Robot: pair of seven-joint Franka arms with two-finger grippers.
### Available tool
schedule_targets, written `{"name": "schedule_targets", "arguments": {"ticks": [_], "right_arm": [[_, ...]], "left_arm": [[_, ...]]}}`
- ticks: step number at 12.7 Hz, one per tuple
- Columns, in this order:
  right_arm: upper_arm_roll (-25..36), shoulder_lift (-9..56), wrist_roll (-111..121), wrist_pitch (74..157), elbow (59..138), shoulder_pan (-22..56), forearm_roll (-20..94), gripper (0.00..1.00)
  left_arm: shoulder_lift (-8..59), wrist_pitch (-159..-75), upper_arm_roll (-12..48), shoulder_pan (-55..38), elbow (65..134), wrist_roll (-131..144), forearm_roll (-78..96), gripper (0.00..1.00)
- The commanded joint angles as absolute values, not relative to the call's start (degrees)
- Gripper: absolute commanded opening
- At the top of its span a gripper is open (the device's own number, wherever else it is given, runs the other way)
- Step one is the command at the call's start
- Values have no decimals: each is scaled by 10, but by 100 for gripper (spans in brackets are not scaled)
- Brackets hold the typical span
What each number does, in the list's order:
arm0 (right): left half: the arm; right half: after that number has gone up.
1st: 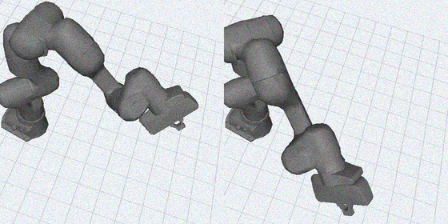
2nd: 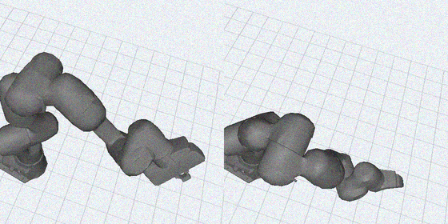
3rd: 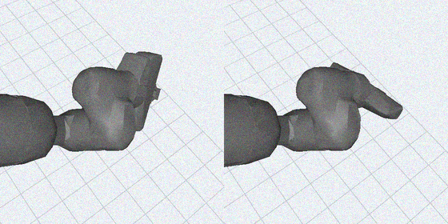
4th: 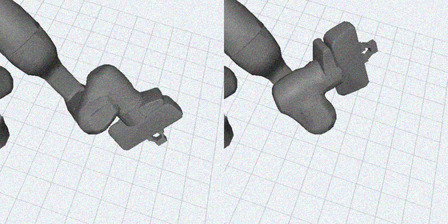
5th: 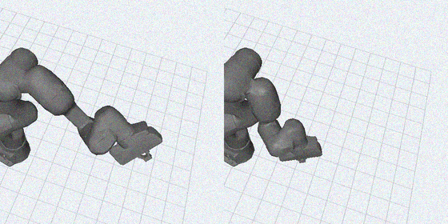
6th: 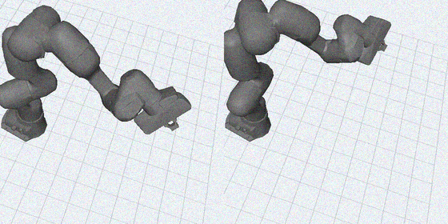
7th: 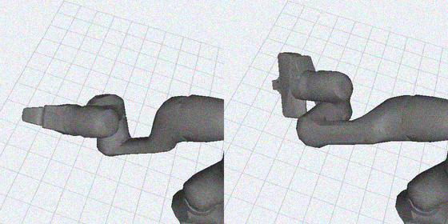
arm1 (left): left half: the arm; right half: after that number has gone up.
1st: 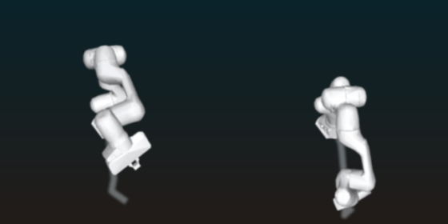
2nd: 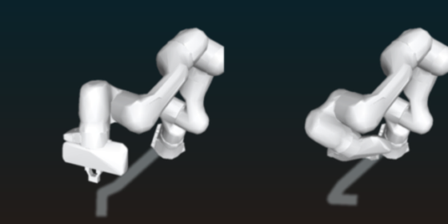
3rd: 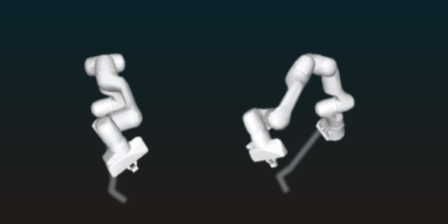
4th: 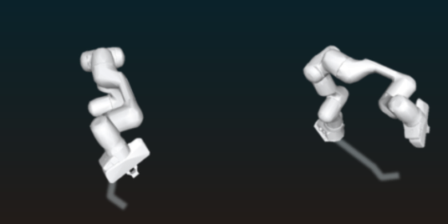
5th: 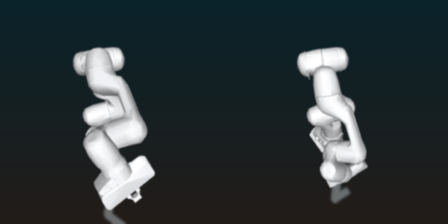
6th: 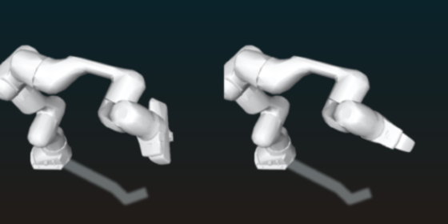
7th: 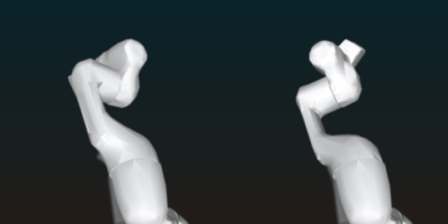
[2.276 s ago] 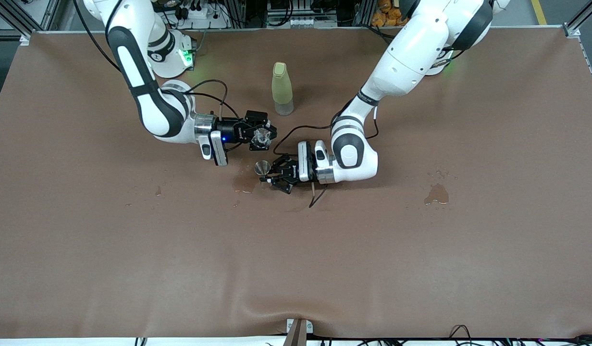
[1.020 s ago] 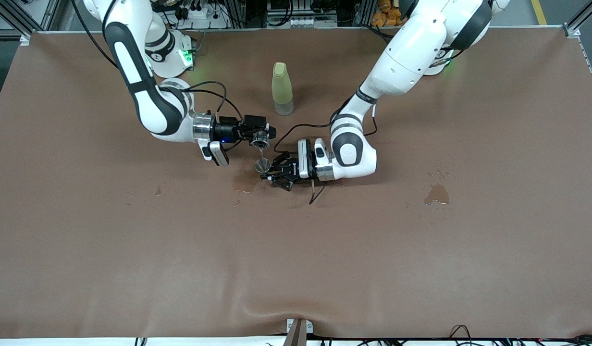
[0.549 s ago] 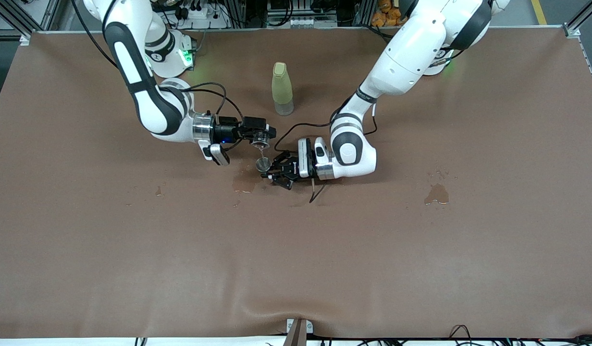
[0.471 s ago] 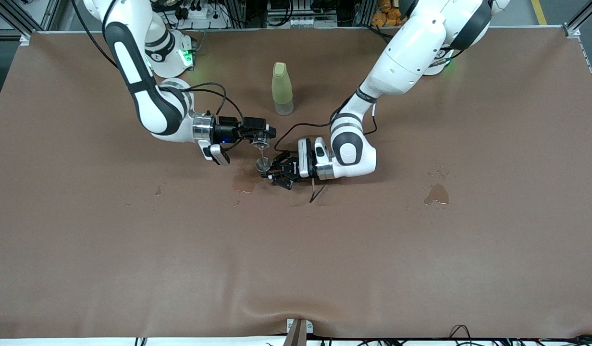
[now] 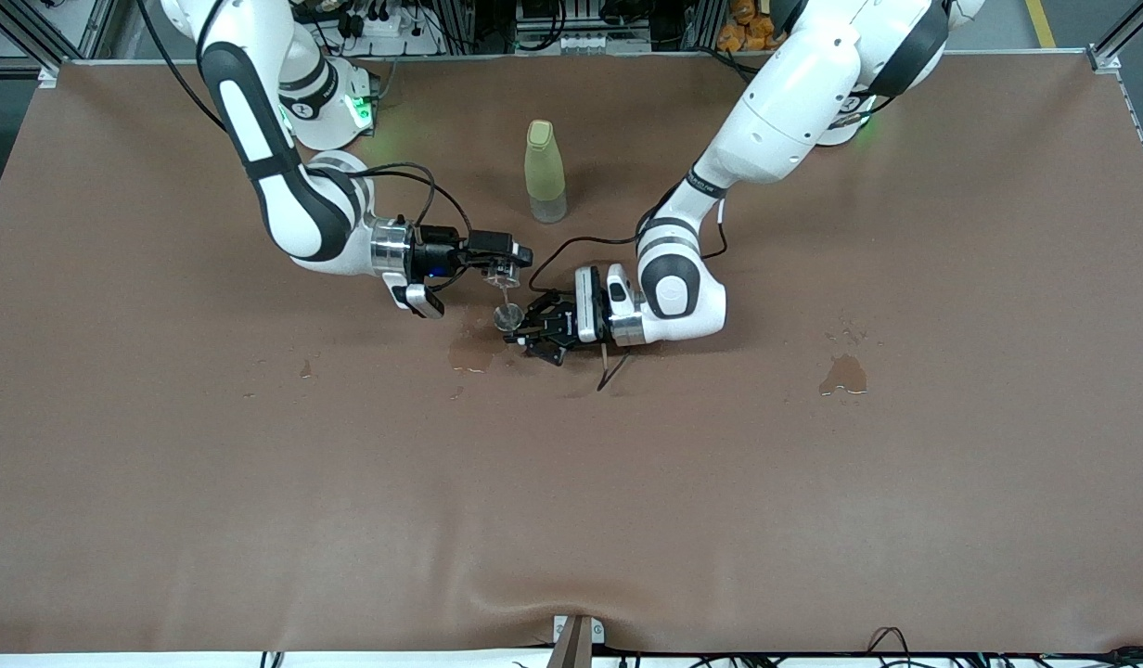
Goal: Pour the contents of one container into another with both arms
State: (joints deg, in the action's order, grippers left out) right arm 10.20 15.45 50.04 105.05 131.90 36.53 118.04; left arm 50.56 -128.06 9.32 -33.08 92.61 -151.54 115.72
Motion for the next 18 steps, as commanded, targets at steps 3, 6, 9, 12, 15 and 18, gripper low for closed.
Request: {"name": "schedule_targets", "arguments": {"ticks": [3,6,9,12,15,18], "right_arm": [[102,139,435,1058,1321,364,1192,0],[102,142,397,1058,1316,363,1192,0],[103,143,386,1057,1313,362,1192,0],[105,136,427,1053,1310,345,1173,0],[105,131,537,1016,1301,296,1103,0],[105,134,723,995,1279,224,1002,0]], "left_arm": [[492,-1284,94,-332,940,-1528,1179,0],[490,-1284,94,-332,942,-1528,1179,0],[490,-1284,94,-332,945,-1527,1179,0],[489,-1284,95,-331,947,-1526,1181,0],[472,-1284,94,-324,961,-1521,1183,0],[423,-1284,93,-295,1000,-1501,1180,0]]}}
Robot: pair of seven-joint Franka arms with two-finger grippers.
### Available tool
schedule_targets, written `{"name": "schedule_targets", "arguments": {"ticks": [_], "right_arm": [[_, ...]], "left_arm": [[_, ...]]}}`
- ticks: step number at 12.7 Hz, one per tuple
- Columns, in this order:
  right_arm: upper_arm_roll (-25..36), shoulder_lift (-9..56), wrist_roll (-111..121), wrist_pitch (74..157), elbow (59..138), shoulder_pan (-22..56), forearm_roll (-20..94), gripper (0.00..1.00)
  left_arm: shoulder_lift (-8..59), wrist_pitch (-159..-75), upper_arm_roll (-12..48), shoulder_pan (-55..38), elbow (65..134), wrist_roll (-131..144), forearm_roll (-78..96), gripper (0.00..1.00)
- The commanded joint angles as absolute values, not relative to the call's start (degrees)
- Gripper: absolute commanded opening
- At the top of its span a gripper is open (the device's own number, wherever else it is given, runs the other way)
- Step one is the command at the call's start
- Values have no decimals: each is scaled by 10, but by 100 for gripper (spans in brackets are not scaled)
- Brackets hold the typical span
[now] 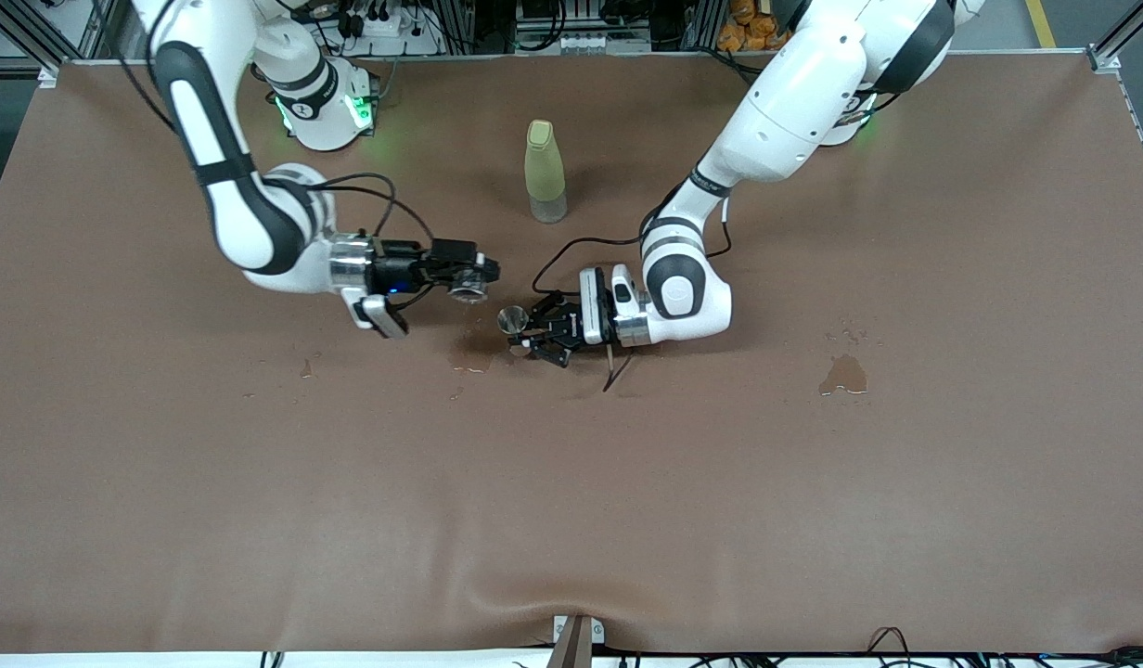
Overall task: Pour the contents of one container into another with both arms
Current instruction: 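Lower the jigger with the left gripper while the right gripper lowers the beaker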
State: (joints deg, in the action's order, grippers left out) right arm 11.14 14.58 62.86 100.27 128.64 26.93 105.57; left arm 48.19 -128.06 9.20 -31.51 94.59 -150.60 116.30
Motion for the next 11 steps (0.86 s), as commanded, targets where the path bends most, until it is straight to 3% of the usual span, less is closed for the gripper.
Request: {"name": "schedule_targets", "arguments": {"ticks": [1,7,11], "right_arm": [[105,137,782,995,1267,195,965,0],[105,163,1091,980,1216,56,808,0],[105,221,1296,960,1199,5,791,0]], "left_arm": [[401,-1283,93,-284,1018,-1496,1175,0],[278,-1272,94,-184,1145,-1496,1083,0],[217,-1175,93,-54,1232,-1495,978,0]]}}
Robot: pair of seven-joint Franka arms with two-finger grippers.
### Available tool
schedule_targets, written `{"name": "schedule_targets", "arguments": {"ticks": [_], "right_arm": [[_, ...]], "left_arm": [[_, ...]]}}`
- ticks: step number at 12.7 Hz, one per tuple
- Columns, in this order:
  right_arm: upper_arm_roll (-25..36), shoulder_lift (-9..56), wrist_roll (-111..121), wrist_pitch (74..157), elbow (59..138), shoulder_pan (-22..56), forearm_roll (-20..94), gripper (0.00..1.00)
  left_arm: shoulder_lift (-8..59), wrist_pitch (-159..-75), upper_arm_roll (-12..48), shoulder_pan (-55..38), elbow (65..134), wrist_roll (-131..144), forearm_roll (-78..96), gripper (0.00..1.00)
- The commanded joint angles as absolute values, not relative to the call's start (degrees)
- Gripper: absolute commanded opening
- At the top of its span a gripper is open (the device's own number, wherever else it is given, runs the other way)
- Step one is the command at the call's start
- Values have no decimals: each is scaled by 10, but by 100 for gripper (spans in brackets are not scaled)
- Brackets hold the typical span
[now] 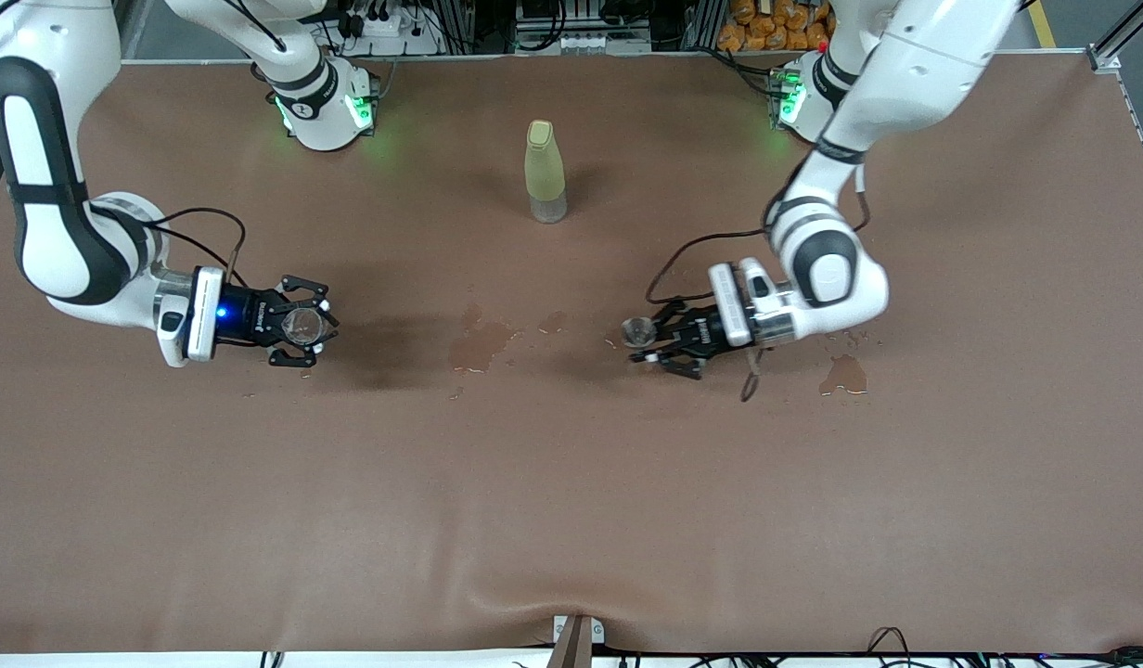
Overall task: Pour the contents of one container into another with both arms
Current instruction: 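Lower the jigger with the left gripper while the right gripper lowers the beaker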
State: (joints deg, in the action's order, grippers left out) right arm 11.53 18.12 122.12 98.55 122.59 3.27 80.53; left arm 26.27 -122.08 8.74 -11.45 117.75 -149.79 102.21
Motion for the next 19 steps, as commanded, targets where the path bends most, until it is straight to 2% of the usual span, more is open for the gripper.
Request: {"name": "schedule_targets", "arguments": {"ticks": [1,5,9,12,19], "right_arm": [[105,248,1339,936,1185,-3,789,0],[105,325,1496,915,1129,-33,774,0],[105,383,1588,916,1085,-52,766,0],[105,416,1620,917,1060,-58,757,0],[105,484,1679,919,1036,-70,757,0]], "left_arm": [[214,-1148,93,-12,1242,-1495,942,0],[234,-1026,93,155,1241,-1465,800,0],[286,-997,92,270,1229,-1463,736,0],[347,-996,92,314,1199,-1465,690,0],[402,-996,89,330,1163,-1486,646,0]]}}
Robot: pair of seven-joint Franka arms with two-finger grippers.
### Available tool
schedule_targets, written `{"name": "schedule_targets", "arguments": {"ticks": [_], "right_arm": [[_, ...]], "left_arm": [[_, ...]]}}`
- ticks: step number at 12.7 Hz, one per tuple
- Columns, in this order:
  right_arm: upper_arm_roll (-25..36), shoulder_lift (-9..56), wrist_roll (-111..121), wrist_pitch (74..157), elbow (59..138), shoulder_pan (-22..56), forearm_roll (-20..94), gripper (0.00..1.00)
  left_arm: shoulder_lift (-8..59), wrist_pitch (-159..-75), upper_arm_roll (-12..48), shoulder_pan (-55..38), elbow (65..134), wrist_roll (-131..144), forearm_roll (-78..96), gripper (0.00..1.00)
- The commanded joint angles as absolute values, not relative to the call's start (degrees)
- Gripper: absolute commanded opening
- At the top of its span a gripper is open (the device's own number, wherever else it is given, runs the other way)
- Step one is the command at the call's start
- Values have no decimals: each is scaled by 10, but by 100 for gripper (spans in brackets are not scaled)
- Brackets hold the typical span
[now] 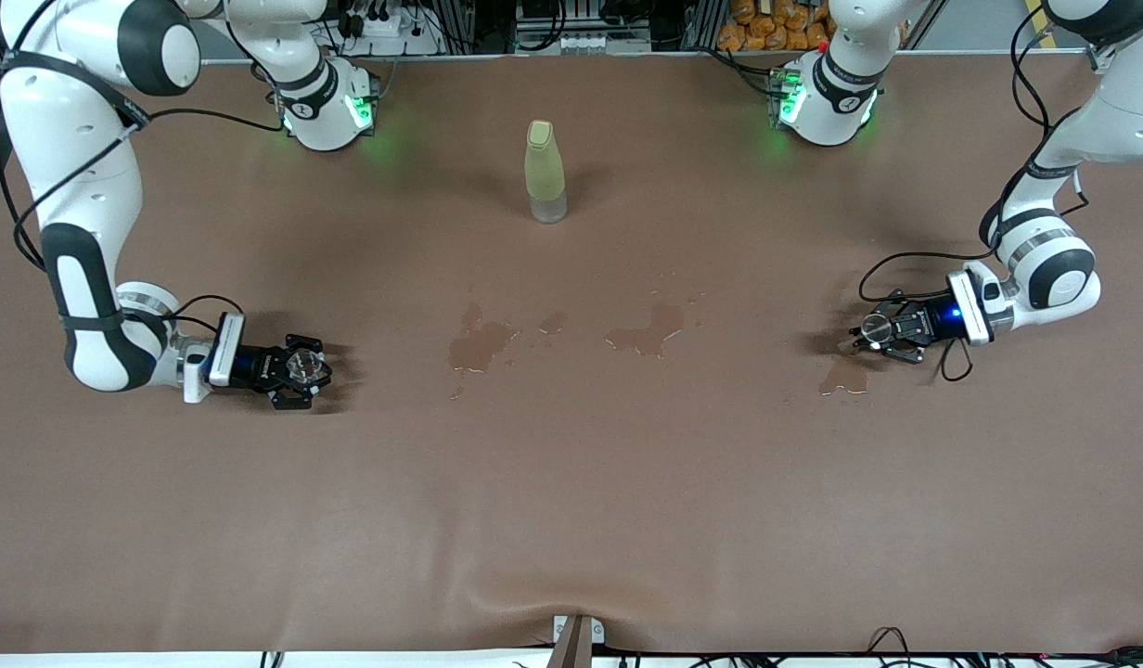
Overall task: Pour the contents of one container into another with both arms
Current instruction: 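Lower the jigger with the left gripper while the right gripper lowers the beaker, then set the jigger down and open the left gripper while the right gripper releases the beaker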
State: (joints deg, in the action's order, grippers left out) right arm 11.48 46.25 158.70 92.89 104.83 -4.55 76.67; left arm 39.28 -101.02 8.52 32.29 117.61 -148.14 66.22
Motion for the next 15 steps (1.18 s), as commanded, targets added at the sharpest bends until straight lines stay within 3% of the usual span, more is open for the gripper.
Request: {"name": "schedule_targets", "arguments": {"ticks": [1,4,6,9,10,11,13,14,15], "right_arm": [[105,491,1685,919,1036,-71,757,0],[105,504,1704,919,1036,-75,756,0],[105,507,1706,919,1037,-74,749,0],[105,511,1701,917,1039,-74,748,0],[105,511,1695,916,1039,-72,748,17],[105,511,1681,915,1038,-71,748,41],[105,507,1631,913,1037,-74,744,86],[105,504,1629,912,1037,-75,741,94],[107,500,1626,911,1035,-75,740,100]], "left_arm": [[406,-996,89,330,1160,-1486,646,1],[410,-996,89,330,1152,-1485,643,9],[417,-992,89,330,1148,-1485,641,28],[421,-983,88,330,1140,-1485,641,43],[422,-981,88,330,1138,-1484,641,46],[422,-981,88,330,1138,-1484,640,50],[422,-981,86,334,1138,-1478,638,71],[421,-981,86,337,1138,-1477,638,78],[419,-981,84,338,1137,-1477,637,95]]}}
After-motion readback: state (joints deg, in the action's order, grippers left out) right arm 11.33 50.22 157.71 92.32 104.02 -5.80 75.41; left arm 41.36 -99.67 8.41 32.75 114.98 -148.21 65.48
